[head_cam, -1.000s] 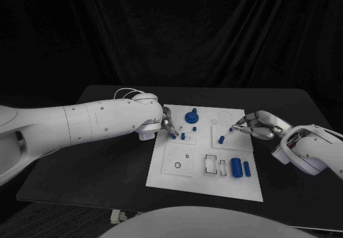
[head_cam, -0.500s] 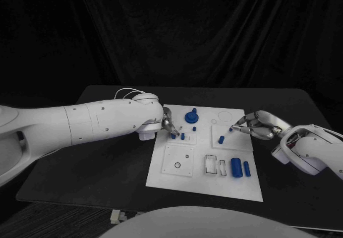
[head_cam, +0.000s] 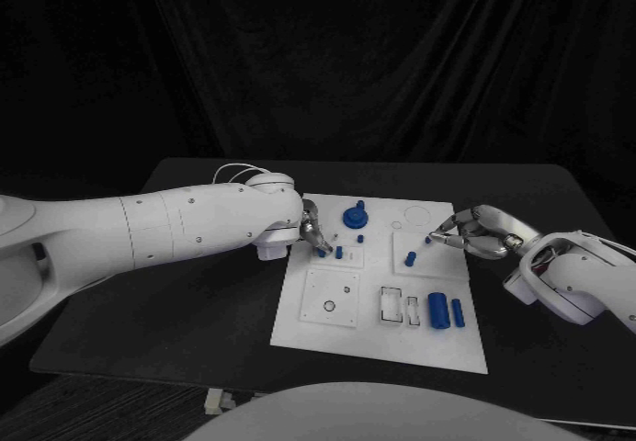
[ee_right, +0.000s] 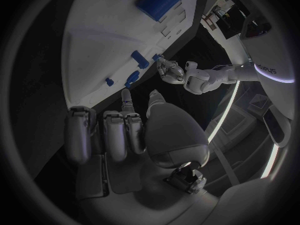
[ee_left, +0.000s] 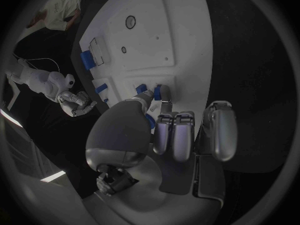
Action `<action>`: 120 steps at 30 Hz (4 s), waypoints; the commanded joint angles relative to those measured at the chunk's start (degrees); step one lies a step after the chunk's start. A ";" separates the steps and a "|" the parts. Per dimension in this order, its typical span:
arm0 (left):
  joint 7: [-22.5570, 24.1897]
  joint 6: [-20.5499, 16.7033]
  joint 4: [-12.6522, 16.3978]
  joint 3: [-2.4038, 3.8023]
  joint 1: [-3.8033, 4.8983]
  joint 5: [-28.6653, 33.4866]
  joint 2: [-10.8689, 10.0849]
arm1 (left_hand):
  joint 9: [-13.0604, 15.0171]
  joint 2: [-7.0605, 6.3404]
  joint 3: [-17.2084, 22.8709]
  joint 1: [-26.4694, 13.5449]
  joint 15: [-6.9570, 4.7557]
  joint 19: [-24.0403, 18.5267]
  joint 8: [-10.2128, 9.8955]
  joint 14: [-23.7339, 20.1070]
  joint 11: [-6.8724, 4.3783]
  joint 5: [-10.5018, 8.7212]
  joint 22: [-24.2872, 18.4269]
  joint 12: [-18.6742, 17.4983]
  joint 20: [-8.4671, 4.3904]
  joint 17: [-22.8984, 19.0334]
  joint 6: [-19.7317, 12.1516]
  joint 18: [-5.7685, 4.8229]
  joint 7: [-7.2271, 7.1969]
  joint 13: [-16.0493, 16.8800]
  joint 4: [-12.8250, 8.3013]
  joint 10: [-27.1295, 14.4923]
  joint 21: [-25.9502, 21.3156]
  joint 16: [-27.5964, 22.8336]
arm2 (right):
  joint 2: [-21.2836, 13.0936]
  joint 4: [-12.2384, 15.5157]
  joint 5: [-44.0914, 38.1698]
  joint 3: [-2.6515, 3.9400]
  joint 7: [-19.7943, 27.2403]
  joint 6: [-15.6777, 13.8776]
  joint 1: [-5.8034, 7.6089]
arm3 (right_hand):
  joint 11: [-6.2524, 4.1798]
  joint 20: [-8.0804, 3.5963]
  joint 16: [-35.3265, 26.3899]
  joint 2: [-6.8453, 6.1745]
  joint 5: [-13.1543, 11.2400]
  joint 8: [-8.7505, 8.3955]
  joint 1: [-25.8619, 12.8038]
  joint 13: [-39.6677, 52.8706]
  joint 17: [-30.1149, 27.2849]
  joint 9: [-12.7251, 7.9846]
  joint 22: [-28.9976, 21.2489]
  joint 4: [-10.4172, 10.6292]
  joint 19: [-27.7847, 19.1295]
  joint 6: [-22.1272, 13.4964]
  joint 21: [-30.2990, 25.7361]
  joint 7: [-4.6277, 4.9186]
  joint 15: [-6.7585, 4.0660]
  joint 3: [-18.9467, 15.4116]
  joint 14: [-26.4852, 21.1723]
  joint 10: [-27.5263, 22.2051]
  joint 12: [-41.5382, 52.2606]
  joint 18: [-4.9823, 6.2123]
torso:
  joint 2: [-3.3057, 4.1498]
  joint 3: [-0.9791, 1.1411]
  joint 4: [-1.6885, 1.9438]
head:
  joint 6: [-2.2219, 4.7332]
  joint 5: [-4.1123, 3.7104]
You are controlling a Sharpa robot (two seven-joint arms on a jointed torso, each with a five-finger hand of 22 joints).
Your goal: Assemble the parts on the task board
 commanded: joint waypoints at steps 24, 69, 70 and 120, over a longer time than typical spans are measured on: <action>0.02 0.85 0.30 0.05 -0.13 0.30 -0.17 | 12.98 0.19 -2.12 2.33 -1.08 3.38 11.06 6.04 -1.49 4.62 11.83 -0.27 -1.15 15.09 -3.86 0.76 -1.22 14.60 1.72 5.67 -0.28 0.15 | -0.05 0.06 0.02 0.02 -0.67 0.49 -0.25 | 0.48 0.41 0.15 0.18 0.36 0.00 0.33 15.08 15.10 0.08 12.89 -0.17 2.96 -0.22 -0.28 0.17 0.33 -0.19 5.95 6.06 0.15 0.25 | 0.00 0.01 0.01 | 0.00 0.15; -0.19 2.22 -0.15 0.05 -0.17 0.30 0.22 | 5.86 -0.34 -0.79 1.86 -0.27 3.32 1.89 6.04 -0.42 2.35 11.76 -0.38 -0.49 15.09 -3.54 0.80 0.18 14.50 2.03 5.59 -0.72 0.15 | -0.02 -0.03 0.02 0.02 -0.64 0.58 -0.37 | 0.50 0.41 0.15 0.20 0.55 -0.04 0.60 15.08 15.10 0.07 12.87 -0.16 2.93 -0.28 -0.35 0.19 0.34 -0.19 5.95 6.06 0.15 0.27 | -0.02 0.01 0.02 | 0.00 0.21; -0.27 2.27 -0.14 0.05 -0.18 0.30 0.22 | 5.79 -0.25 -1.05 1.53 -0.25 3.33 1.79 6.04 -0.39 1.27 11.76 -0.37 -0.47 15.09 -3.46 0.79 0.22 14.51 2.06 5.59 -0.70 0.15 | -0.01 -0.03 0.02 0.02 -0.63 0.58 -0.37 | 0.50 0.41 0.15 0.20 0.55 -0.04 0.60 15.08 15.10 0.07 12.87 -0.16 2.93 -0.28 -0.35 0.19 0.34 -0.19 5.95 6.06 0.15 0.27 | -0.02 0.01 0.01 | 0.00 0.23; -1.54 4.86 -0.68 0.05 -0.19 -2.95 0.98 | 9.68 -1.21 0.26 4.04 -1.15 3.48 4.89 6.04 -1.52 10.70 11.69 -0.20 -1.24 15.09 -1.38 0.84 -1.17 14.66 0.61 5.71 -0.95 0.15 | 0.15 -0.36 0.02 0.03 -0.41 0.97 -0.96 | 0.50 0.43 0.15 0.23 2.74 -0.07 1.22 15.08 15.10 0.08 12.87 -0.11 2.94 -0.24 -0.39 0.20 0.35 -0.24 5.95 6.06 0.15 0.27 | -0.01 0.02 0.01 | 0.00 0.53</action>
